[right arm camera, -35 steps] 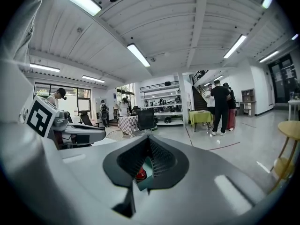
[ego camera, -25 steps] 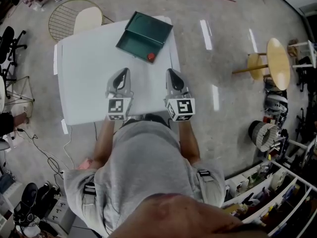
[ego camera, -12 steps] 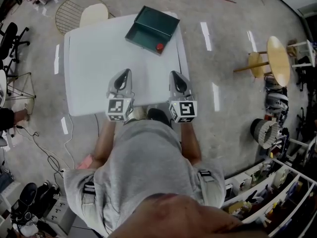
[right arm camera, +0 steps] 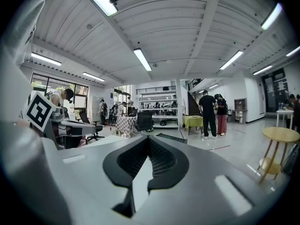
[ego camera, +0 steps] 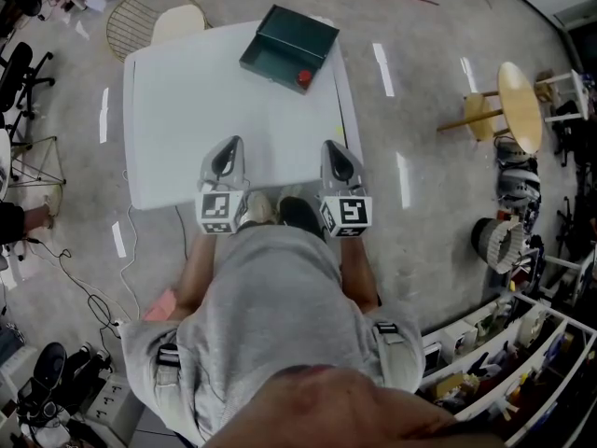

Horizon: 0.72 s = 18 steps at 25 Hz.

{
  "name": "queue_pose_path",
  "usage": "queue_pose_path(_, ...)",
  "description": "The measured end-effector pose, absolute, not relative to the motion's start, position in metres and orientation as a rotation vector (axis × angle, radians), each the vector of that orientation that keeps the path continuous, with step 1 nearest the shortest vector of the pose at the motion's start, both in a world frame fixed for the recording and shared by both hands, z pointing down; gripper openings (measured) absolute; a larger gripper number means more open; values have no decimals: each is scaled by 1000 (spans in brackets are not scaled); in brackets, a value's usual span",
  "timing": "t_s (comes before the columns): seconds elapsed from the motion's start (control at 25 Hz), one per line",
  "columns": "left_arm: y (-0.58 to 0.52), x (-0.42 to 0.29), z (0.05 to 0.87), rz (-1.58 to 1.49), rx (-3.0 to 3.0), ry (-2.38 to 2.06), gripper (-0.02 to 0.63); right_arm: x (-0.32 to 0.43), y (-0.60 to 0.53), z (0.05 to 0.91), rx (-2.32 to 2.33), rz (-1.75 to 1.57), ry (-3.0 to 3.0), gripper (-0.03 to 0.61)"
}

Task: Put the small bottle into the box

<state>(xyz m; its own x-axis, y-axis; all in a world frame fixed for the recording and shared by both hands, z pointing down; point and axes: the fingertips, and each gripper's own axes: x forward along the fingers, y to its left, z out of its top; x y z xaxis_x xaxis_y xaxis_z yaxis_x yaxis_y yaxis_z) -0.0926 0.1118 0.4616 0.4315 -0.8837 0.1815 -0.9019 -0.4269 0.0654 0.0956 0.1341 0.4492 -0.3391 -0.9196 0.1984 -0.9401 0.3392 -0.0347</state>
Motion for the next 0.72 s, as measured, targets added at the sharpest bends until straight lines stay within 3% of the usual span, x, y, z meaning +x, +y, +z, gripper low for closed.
queue_pose_path(0.72,131,-96,457,163,2537,-1603,12,87,154,456,1686,211,-2470,3)
